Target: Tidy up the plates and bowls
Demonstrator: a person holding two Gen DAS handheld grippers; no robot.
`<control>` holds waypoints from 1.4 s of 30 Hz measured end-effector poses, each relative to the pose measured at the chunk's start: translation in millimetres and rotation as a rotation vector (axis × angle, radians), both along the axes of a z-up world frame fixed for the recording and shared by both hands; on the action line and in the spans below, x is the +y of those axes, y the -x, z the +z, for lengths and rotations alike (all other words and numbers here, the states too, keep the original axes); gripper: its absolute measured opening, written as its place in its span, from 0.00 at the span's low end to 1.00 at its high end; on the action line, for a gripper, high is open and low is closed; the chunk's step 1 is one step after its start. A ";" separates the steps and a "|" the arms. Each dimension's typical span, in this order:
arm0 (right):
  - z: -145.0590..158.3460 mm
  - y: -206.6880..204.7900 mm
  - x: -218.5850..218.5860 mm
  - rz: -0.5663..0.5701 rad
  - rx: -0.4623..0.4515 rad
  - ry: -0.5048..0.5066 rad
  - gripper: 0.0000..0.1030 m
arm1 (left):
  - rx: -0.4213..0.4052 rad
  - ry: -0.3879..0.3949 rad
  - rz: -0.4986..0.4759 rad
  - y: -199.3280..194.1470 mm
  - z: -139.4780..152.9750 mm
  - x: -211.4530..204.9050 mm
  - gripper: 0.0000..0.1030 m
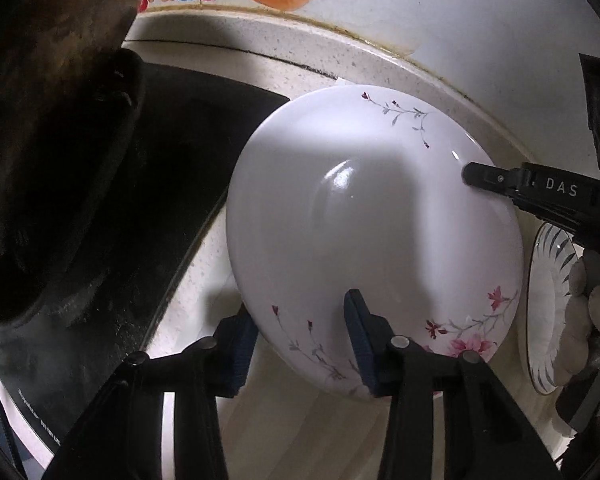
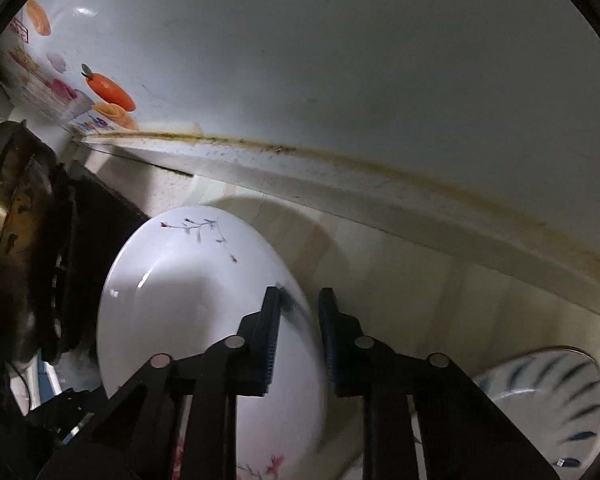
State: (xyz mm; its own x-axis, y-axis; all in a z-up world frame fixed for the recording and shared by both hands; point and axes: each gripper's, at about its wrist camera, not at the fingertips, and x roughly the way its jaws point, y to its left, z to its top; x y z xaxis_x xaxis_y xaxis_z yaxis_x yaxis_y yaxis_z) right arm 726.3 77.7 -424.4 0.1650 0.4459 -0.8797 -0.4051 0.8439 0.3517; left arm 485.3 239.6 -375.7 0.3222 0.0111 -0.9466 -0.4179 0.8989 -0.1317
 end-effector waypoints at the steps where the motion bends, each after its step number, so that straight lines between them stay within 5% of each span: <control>1: -0.3 0.2 1.3 0.006 -0.010 0.001 0.21 | -0.003 0.003 0.000 1.3 0.0 0.8 0.38; 19: 44.8 83.4 -57.5 0.035 -0.032 -0.054 0.20 | -0.060 0.034 -0.081 64.6 56.7 -22.7 0.38; 32: 121.9 211.8 -192.3 -0.072 -0.079 -0.109 0.20 | -0.090 0.071 -0.233 114.0 105.6 -111.8 0.38; 42: 127.7 308.5 -298.3 -0.190 -0.065 -0.124 0.20 | -0.055 0.087 -0.376 143.0 106.7 -189.1 0.38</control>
